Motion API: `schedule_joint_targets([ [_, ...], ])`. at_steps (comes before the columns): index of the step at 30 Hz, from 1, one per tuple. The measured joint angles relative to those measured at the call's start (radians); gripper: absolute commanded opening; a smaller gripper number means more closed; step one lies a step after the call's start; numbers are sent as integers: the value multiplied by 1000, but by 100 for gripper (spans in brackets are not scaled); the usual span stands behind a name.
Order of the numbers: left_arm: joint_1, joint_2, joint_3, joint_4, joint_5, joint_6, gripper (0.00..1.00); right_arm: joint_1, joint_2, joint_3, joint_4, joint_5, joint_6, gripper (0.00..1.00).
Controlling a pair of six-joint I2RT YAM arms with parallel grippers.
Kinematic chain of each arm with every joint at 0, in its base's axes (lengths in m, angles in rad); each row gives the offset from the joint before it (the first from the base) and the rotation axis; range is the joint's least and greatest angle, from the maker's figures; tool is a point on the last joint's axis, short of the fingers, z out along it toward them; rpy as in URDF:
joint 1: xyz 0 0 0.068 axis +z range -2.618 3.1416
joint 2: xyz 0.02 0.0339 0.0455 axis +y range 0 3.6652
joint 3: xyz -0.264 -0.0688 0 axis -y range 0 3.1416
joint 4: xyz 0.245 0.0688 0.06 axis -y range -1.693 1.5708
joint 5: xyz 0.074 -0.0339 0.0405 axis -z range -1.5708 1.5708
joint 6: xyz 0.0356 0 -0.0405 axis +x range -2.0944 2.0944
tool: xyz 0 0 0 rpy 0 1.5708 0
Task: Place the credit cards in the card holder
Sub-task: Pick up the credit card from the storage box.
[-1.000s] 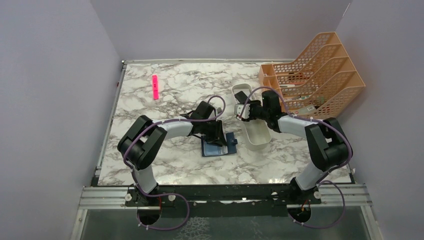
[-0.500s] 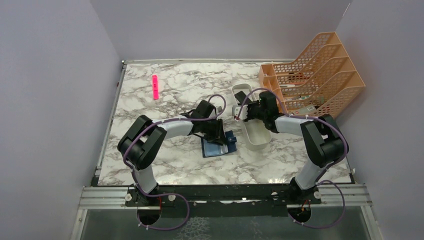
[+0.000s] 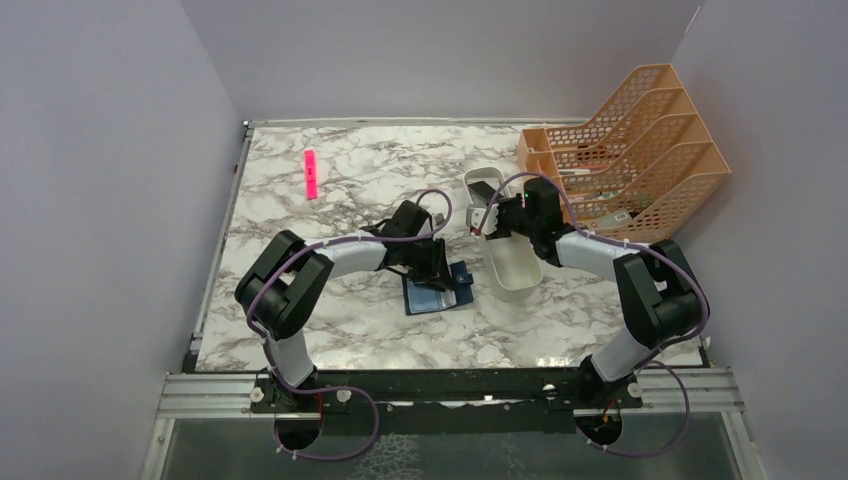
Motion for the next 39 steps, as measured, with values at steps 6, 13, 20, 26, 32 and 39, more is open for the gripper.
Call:
schedule_joint_targets([
  [6, 0, 0, 0, 0, 0, 2, 34, 0, -43, -4, -6, 0, 18, 1],
  [13, 0, 0, 0, 0, -1, 3, 34, 0, -128, -33, -10, -1, 82, 1],
  [20, 0, 2, 0, -1, -5, 3, 35, 0, -189, -72, -10, -3, 188, 1],
  [26, 0, 2, 10, -1, -20, 2, 35, 2, -269, -89, 12, -4, 382, 1],
  [32, 0, 2, 14, 0, -39, -1, 35, 6, -332, -70, 21, 8, 695, 1],
  [39, 0, -5, 14, 7, -64, -10, 35, 11, -434, -82, 7, 0, 1012, 1],
])
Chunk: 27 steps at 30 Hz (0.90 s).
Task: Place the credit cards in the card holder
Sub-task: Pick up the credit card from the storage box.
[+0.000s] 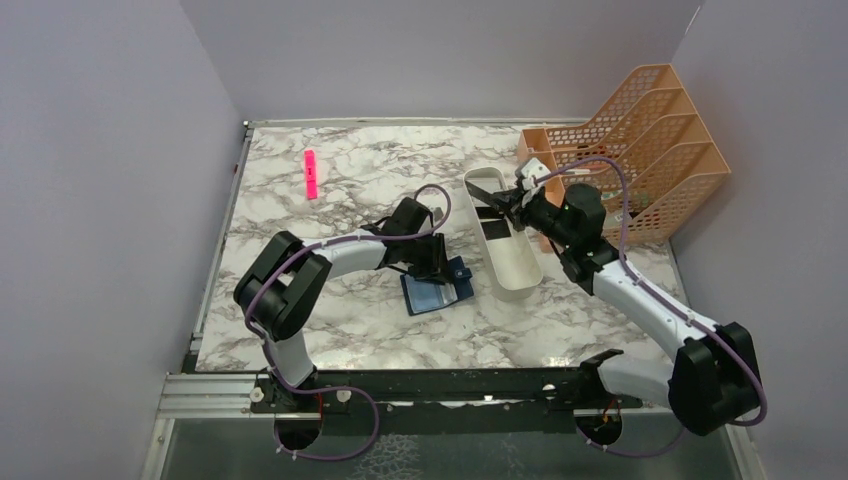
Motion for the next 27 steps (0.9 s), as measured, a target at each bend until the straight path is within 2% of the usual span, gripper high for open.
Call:
schedule_joint_targets([
  [7, 0, -21, 0, 40, -11, -22, 35, 5, -117, -66, -18, -35, 299, 1],
  [19, 0, -104, 0, 63, -28, -44, 35, 10, -262, -104, -98, -51, 549, 1],
  [27, 2, -198, -45, 98, -58, -72, 37, 10, -304, -200, -101, -44, 763, 1],
])
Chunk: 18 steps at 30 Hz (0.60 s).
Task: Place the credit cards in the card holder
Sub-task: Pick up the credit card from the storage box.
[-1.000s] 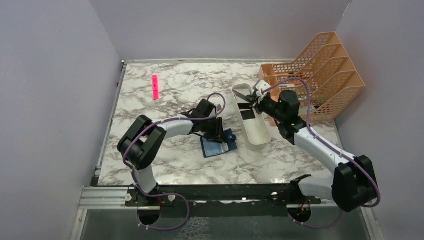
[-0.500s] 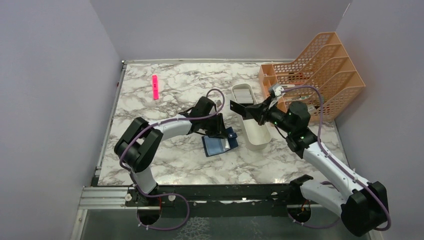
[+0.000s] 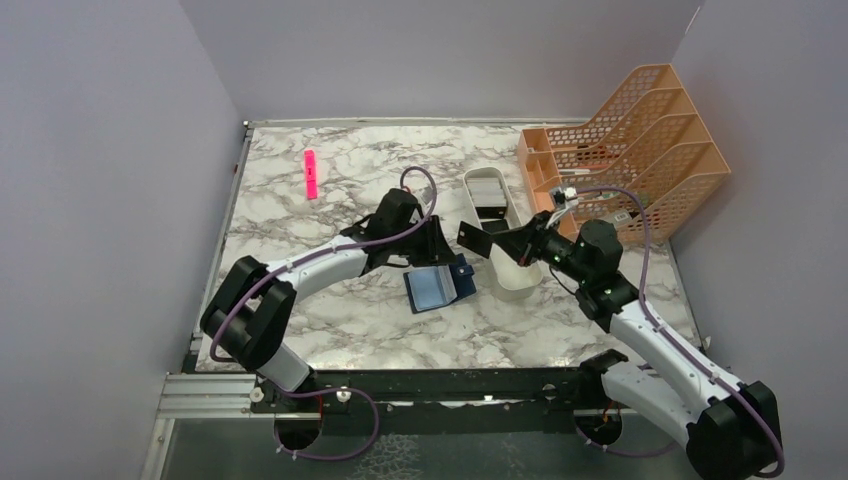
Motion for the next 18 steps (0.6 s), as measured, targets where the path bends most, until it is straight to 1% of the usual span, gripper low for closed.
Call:
schedule_joint_targets([
  [5, 6, -59, -50, 8, -27, -24, 38, 0, -42, -37, -3, 26, 100, 1],
  [9, 11, -123, -97, 29, -40, -52, 43, 0, -68, -82, 32, 32, 193, 1],
  [14, 14, -254, -162, 117, -34, -111, 51, 0, -69, -155, 108, 29, 318, 1],
  [18, 14, -326, -187, 206, -16, -156, 54, 0, -70, -215, 212, 25, 422, 1],
])
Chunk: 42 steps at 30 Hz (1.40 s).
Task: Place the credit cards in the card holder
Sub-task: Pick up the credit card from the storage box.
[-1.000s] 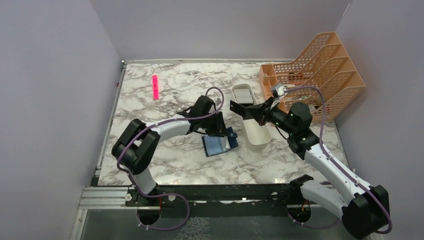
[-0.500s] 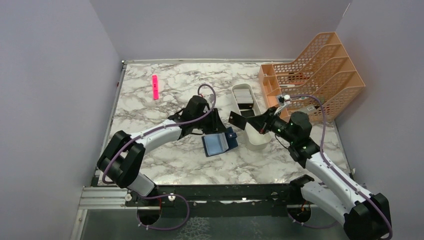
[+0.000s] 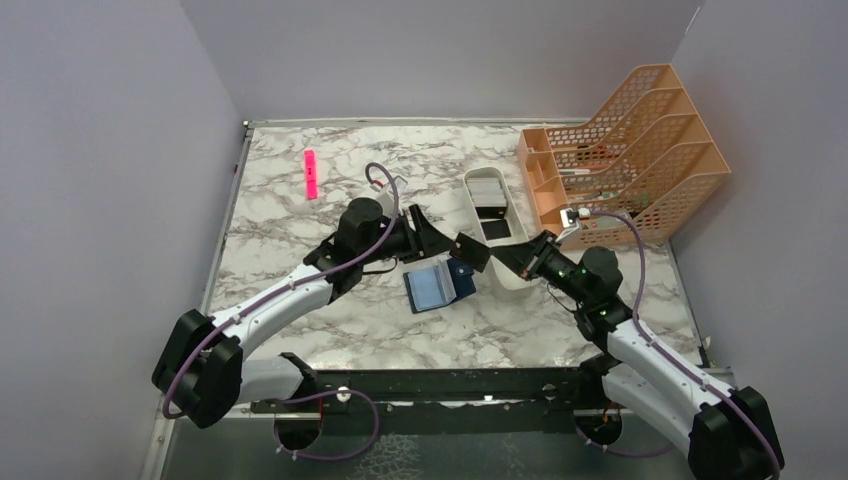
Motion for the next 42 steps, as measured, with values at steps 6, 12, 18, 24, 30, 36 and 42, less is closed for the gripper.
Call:
schedule_joint_targets([
  [6, 0, -20, -14, 83, 17, -47, 57, 0, -6, -39, 128, -5, 101, 1],
  [12, 0, -16, -20, 110, 36, -73, 57, 0, -37, -39, 199, -7, 143, 1],
  [18, 0, -13, -20, 142, 60, -93, 48, 0, -37, -39, 227, -24, 169, 1],
  [24, 0, -21, -20, 176, 76, -113, 9, 0, -15, -39, 243, -47, 179, 1],
  [30, 1, -55, -20, 203, 94, -110, 0, 0, 4, -35, 228, -82, 129, 37],
  [36, 1, -58, -20, 173, 130, -26, 0, 0, 0, 104, 29, -211, -109, 55],
  [42, 5, -46, -37, 113, 222, 98, 0, 0, 9, 310, -186, -345, -335, 48],
])
